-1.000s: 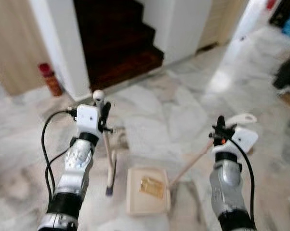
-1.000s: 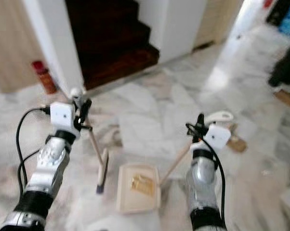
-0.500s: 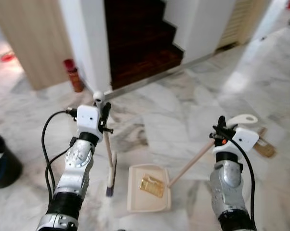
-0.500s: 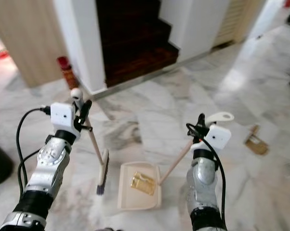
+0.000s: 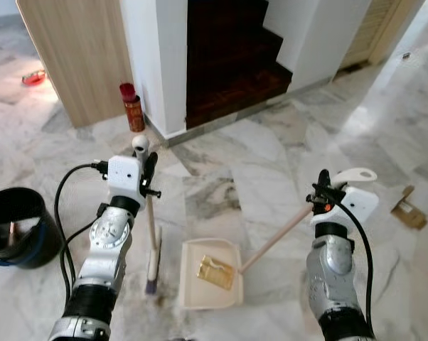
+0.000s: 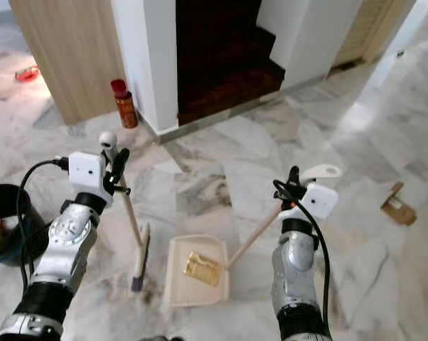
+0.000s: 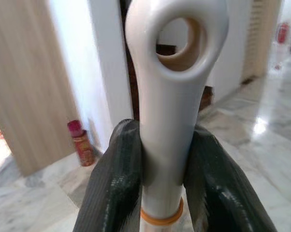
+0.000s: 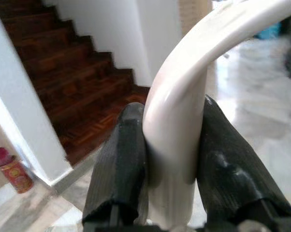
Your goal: Sweep floor
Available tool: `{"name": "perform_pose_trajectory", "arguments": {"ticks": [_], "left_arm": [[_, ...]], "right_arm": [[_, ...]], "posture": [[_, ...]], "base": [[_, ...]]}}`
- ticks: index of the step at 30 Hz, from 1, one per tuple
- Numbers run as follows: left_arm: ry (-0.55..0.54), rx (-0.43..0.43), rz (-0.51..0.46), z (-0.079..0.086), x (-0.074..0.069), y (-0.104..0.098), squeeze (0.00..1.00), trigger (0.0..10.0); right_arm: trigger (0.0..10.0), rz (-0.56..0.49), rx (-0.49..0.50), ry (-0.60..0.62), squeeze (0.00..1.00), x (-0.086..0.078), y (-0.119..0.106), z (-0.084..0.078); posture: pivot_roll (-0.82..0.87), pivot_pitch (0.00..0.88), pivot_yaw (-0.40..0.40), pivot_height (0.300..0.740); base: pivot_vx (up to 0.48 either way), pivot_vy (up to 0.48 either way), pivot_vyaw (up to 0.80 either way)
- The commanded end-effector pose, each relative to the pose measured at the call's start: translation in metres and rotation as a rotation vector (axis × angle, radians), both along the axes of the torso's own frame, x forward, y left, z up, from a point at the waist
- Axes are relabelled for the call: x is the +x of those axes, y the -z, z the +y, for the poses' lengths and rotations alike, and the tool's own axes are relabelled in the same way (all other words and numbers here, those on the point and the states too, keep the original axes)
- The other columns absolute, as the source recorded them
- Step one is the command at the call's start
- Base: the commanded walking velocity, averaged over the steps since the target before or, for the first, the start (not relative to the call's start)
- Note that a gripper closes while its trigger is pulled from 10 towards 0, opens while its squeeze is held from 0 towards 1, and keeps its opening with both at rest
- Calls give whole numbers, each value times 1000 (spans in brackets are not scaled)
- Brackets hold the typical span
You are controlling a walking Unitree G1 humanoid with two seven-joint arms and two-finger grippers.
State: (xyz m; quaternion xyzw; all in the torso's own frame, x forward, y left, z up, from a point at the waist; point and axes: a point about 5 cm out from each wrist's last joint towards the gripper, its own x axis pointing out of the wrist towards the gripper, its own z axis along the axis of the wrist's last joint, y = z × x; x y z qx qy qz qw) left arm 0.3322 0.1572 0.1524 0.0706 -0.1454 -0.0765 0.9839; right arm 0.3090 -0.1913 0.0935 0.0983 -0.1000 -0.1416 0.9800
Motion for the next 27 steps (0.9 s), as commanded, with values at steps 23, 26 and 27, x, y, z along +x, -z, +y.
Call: {"name": "perform_pose_trajectory", "arguments": {"ticks": [23,26,27], "left_arm": [[19,-7,-49,-4,0,-12,0,10000],[20,-6,-49,-4,0,-12,0,10000],[20,-7,-49,-4,0,-12,0,10000]], "right_arm": [[10000,-52,-29,3,0,3,-13,-2],[10000,-50,-14,8,0,3,-12,-4],[10000,-50,-14,9,0,3,-12,-4]], "posture": [[194,97,-71,740],[194,98,-71,740],[195,99,-70,740]], "base": [[0,316,39],[0,317,0],[0,319,0]]}}
